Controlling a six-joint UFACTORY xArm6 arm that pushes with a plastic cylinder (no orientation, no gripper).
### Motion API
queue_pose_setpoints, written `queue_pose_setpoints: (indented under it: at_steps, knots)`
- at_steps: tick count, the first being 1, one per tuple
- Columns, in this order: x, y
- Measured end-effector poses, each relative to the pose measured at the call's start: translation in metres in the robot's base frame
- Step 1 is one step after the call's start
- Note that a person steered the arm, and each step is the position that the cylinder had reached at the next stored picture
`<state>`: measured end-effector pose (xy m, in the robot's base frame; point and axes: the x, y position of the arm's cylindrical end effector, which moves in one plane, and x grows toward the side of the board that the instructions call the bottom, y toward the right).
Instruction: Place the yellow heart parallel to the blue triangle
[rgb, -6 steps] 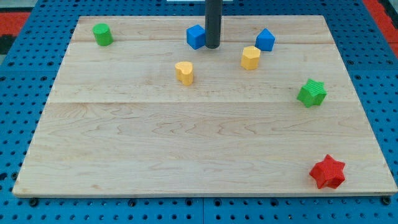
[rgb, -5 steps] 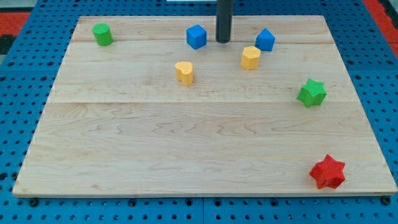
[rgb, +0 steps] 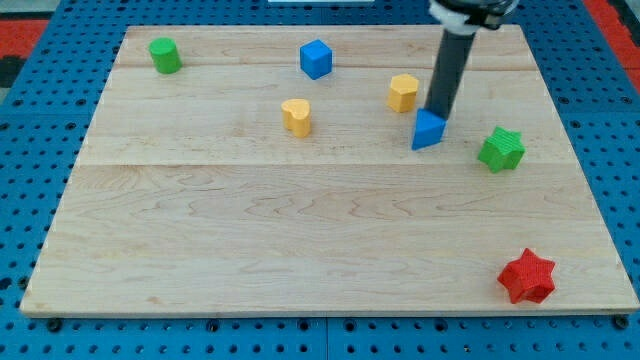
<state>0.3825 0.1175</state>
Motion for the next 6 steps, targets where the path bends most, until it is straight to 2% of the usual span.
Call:
queue_pose_setpoints:
  at_steps: [1,2,3,4,6]
  knots:
    - [-0.017,-0.045]
    - [-0.045,0.016]
    - [-0.086,0.047]
    - [-0.064,0.056]
    - [-0.056,0.044]
